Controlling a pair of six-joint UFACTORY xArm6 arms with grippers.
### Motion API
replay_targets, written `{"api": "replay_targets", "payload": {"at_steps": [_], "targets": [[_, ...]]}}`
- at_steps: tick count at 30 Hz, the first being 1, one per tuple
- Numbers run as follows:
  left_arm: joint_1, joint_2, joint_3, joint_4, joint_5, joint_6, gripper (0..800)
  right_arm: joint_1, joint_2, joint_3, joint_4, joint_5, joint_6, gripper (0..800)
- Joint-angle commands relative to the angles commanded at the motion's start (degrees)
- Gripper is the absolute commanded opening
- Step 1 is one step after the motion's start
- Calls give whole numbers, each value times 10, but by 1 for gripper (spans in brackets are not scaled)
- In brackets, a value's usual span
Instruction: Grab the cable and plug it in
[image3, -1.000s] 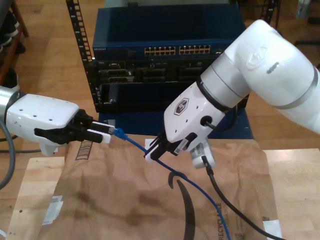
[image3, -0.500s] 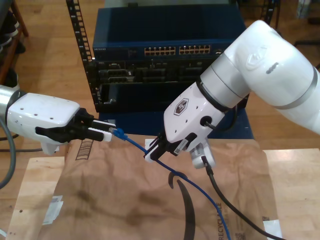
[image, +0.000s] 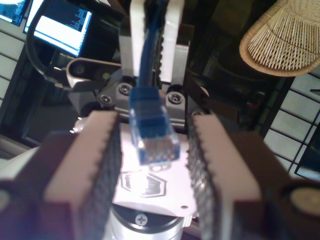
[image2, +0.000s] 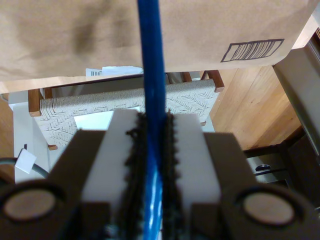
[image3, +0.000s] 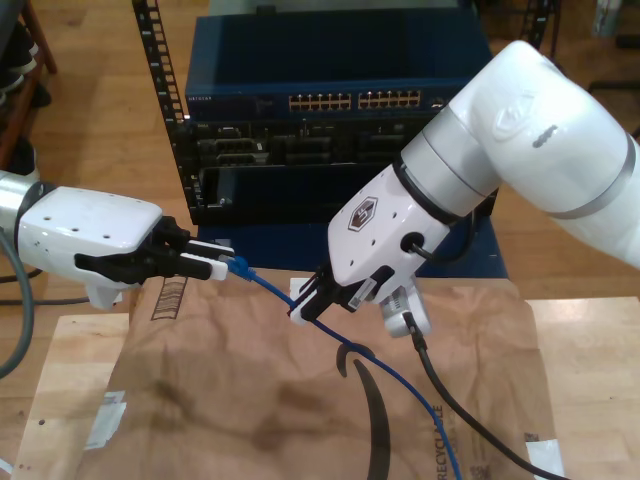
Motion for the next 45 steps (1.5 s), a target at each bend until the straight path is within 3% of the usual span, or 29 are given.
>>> {"api": "replay_targets", "payload": {"at_steps": [8, 14, 15, 18, 20, 22, 26, 29, 31, 35, 38, 41, 43, 45], "targets": [[-3, -1, 1, 0, -1, 1, 148, 1, 0, -1, 0, 0, 0, 14], [-2, -1, 1, -4, -2, 4, 51, 1, 4, -1, 0, 0, 0, 60], [-2, -1, 1, -4, -2, 4, 41, 1, 5, 0, 1, -1, 0, 104], [-2, -1, 4, -4, -2, 4, 28, 1, 13, 0, 4, -1, -19, 454], [-2, 0, 7, -4, -4, 2, 17, 0, 12, -1, 4, -1, -40, 602], [-2, 0, 6, -4, -7, -1, 17, -4, 8, -8, 4, -1, -42, 637], [-2, 12, 0, -5, -6, -36, 16, -7, -18, -46, 3, -11, -43, 650], [-2, 24, -7, -11, -5, -46, 9, -4, -53, -42, -2, -70, -47, 650], [-1, 43, -9, -40, 8, -55, 9, -2, -78, -21, -2, -113, -75, 650], [-1, 56, -11, -90, 20, -77, 3, 8, -131, 20, -2, -194, -109, 651], [2, 119, -39, -137, 49, -128, 3, 31, -157, 45, -2, -275, -166, 651], [2, 137, -41, -146, 70, -155, 3, 74, -164, 62, -11, -325, -185, 671], [3, 139, -42, -146, 72, -167, 3, 93, -165, 69, -38, -353, -194, 727], [2, 142, -42, -145, 76, -178, 3, 127, -169, 91, -65, -411, -194, 727]]}}
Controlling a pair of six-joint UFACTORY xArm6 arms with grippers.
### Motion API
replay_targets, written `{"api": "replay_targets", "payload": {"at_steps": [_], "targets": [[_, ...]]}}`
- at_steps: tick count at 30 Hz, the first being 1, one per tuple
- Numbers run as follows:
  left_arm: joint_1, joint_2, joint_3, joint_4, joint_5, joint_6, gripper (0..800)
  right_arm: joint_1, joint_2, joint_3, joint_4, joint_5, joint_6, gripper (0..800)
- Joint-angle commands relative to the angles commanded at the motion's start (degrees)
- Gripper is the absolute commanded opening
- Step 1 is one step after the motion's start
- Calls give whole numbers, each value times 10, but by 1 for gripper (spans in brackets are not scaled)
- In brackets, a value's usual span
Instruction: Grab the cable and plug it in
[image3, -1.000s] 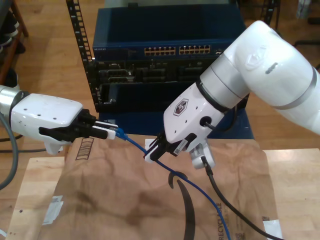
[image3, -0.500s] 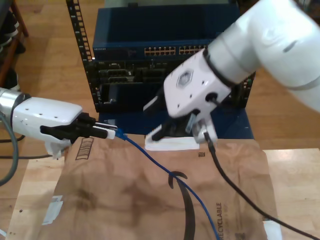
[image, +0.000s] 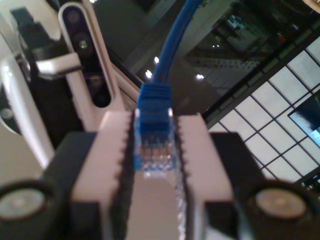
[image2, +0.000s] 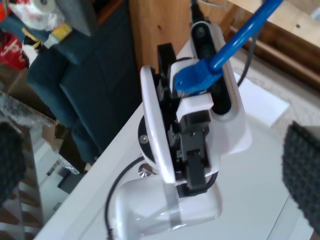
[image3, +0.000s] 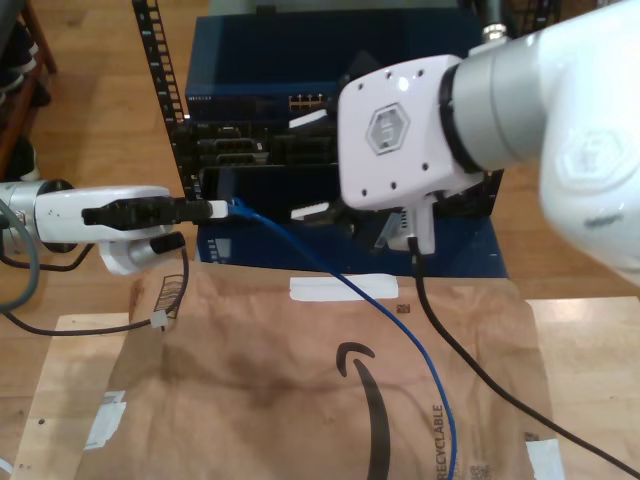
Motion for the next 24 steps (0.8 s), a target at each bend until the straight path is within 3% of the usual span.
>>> {"api": "replay_targets", "payload": {"at_steps": [5, 12, 24], "targets": [[5, 13, -4, 0, 11, -28, 2, 84, -3, 53, -60, -122, 3, 722], [7, 17, -4, -2, 50, -33, 3, 85, -3, 84, -57, -156, 4, 719], [6, 17, -4, -29, 115, -32, 8, 118, -25, 81, -57, -178, 4, 715]]}}
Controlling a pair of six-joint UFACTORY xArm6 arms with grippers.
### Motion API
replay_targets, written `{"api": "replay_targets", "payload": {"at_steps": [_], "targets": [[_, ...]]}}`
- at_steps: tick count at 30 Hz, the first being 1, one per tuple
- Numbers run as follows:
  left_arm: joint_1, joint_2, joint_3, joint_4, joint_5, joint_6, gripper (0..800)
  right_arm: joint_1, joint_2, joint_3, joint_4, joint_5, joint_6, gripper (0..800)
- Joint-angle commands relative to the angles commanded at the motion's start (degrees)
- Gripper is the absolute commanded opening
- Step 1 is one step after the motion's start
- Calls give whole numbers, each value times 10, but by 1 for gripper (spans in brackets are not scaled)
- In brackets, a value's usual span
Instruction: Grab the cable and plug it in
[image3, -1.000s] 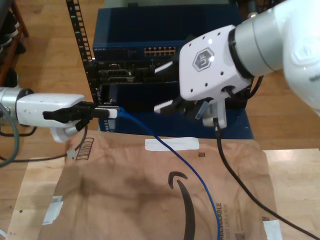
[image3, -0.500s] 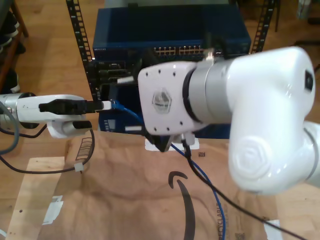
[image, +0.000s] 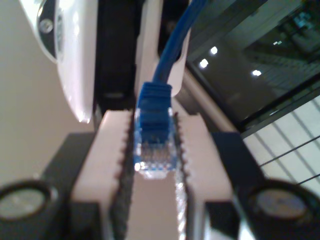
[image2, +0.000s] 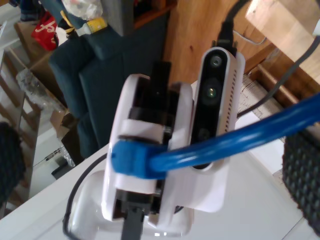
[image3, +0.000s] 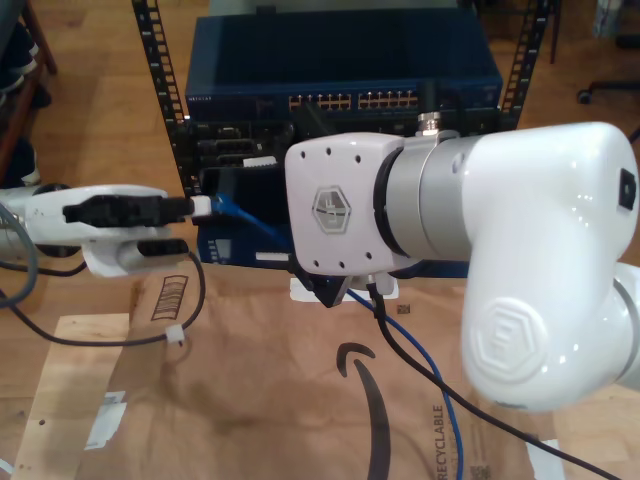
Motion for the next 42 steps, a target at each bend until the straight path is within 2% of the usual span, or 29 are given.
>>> {"api": "replay_targets", "payload": {"at_steps": [3, 10, 20, 31, 37, 42], "targets": [[-1, 1, 0, -6, 11, 4, 16, 24, -1, 6, -2, -34, -2, 715], [-1, 2, 1, -10, 25, 10, 21, 25, -1, 10, -1, -38, 0, 708], [-3, 2, 4, -9, 40, 13, 32, 25, -13, 10, 0, -39, 0, 605], [-4, -1, 9, -9, 51, 17, 36, 24, -12, 8, 1, -40, 1, 555], [-4, -2, 9, -8, 53, 18, 37, 24, -12, 6, 2, -40, 1, 483], [-7, -2, 9, -8, 53, 19, 37, 23, -10, 5, 2, -40, 2, 454]]}}
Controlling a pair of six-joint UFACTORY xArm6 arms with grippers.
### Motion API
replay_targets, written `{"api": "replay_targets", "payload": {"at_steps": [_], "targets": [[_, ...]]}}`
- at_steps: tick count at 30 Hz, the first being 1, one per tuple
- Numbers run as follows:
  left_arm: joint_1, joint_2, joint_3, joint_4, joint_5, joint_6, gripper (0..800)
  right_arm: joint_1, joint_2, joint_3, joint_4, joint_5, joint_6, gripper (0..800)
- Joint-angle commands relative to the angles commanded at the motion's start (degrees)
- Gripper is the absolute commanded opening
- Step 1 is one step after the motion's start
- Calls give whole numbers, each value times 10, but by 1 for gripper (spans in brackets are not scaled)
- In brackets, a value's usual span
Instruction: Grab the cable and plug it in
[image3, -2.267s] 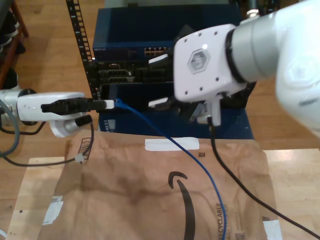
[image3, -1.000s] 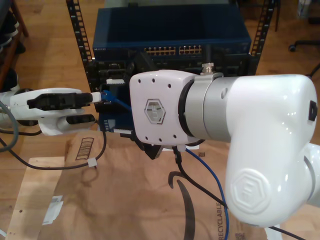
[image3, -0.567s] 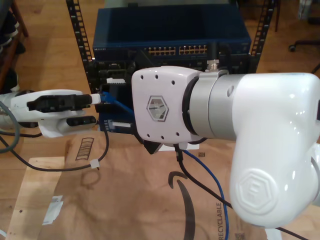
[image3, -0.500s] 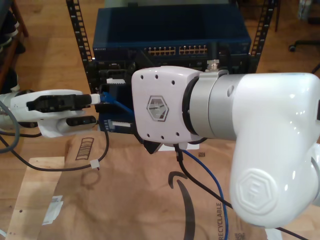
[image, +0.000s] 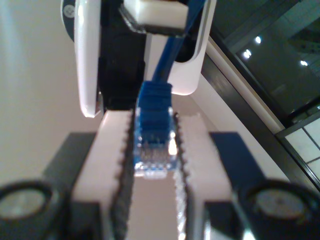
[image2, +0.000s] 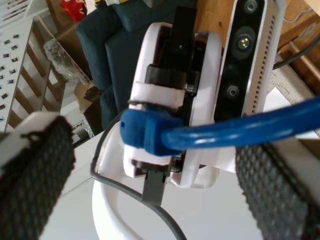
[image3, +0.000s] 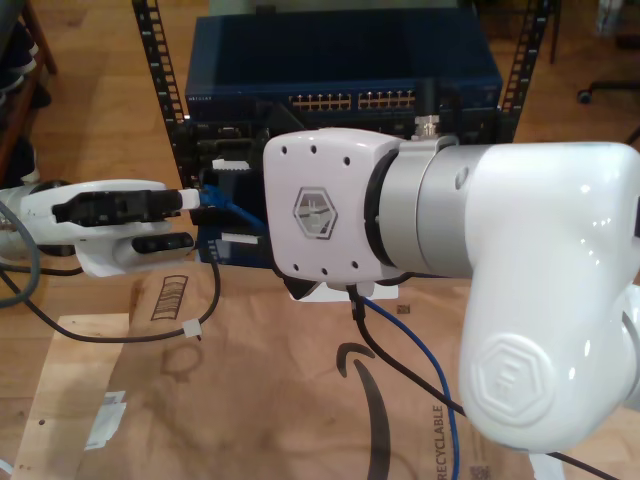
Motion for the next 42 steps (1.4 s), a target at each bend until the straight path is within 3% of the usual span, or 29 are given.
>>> {"api": "replay_targets", "payload": {"at_steps": [23, 30, 31, 33, 35, 37, 39, 41, 42], "targets": [[-9, -2, -2, 1, 0, 0, 36, 0, 1, -1, 2, 0, 1, 262], [-9, -2, -3, 1, 0, 0, 38, -1, 2, 0, 4, 0, 3, 134], [-9, -2, -4, 1, 1, -1, 109, -1, 1, 0, 5, -1, 3, 113], [-9, -3, -4, 1, 12, -4, 513, -1, 1, 1, 8, -10, 3, 49], [-9, -2, -5, 2, 27, -12, 534, 0, 1, 4, 7, -38, 1, 24], [-8, -3, -6, 2, 30, -29, 636, 1, 1, 4, 7, -40, 1, 20], [-8, -3, -6, 1, 28, -37, 674, 1, 1, 4, 7, -40, 1, 18], [-8, -3, -8, 1, 25, -36, 798, 1, 2, 4, 7, -41, 1, 16], [-7, -4, -11, 0, 24, -35, 797, 0, 2, 4, 7, -41, 1, 13]]}}
